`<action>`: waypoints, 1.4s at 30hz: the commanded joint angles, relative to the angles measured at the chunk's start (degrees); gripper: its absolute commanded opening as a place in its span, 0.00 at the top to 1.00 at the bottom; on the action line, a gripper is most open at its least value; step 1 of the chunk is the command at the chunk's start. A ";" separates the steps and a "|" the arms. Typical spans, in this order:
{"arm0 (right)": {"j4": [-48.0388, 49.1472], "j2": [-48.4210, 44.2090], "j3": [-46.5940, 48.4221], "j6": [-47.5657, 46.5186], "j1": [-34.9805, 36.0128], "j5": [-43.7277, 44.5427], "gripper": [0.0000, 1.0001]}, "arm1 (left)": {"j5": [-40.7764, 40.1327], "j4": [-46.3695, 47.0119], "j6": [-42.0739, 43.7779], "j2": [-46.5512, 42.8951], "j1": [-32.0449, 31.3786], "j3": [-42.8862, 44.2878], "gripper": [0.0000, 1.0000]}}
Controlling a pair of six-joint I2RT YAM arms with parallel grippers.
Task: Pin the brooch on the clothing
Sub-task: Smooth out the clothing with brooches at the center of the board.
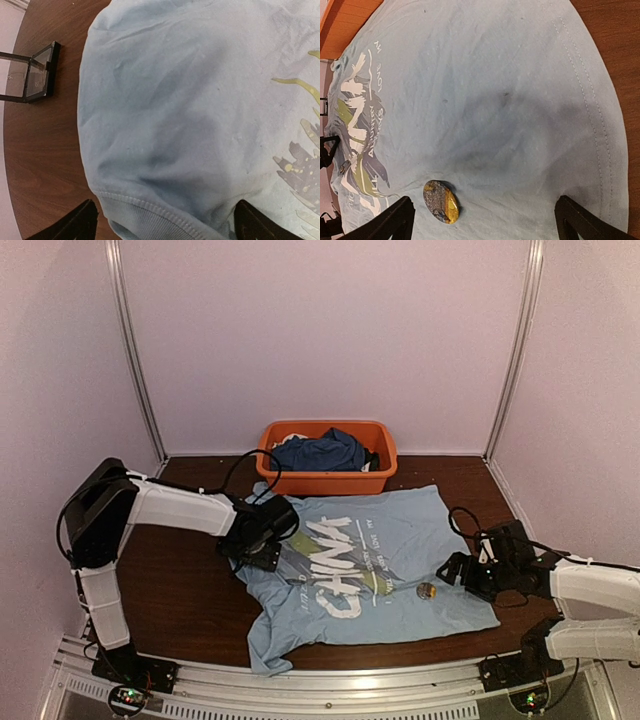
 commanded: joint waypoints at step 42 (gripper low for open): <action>16.86 42.64 36.25 -6.00 5.21 -0.27 0.00 | 15.07 -4.29 1.52 -16.48 -12.74 -8.58 0.02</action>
